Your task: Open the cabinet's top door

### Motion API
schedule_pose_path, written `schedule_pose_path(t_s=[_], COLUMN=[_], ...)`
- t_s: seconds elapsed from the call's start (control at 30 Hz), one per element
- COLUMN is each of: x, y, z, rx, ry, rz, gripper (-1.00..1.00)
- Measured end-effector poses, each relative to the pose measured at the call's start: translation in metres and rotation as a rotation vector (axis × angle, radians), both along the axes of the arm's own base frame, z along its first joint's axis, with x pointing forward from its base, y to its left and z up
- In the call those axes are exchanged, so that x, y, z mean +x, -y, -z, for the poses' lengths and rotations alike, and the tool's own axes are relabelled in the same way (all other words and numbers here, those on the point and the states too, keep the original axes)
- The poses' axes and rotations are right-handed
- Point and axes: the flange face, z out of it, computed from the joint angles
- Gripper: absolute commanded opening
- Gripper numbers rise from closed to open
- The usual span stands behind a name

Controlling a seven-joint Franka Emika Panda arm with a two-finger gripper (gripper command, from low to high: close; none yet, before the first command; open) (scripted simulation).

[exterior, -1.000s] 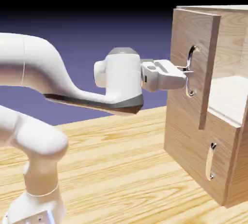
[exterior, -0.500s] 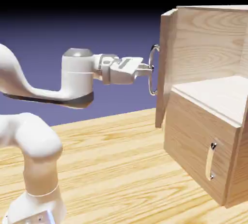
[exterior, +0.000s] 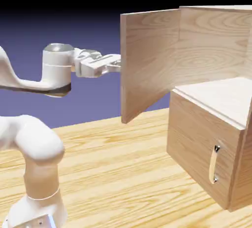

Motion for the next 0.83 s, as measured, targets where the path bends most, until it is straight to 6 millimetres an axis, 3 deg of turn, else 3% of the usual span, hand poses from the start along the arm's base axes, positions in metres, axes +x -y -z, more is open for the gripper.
schedule_pose_path(t_s=[0.23,0.5,0.83], x=[-0.007,-0.002,0.012], y=[-0.066,-0.139,-0.197], z=[0.0,0.0,0.0], rx=[0.0,0.0,0.0], ry=[0.0,0.0,0.0], rz=[0.172,0.36,0.514], gripper=[-1.0,-1.0,-1.0])
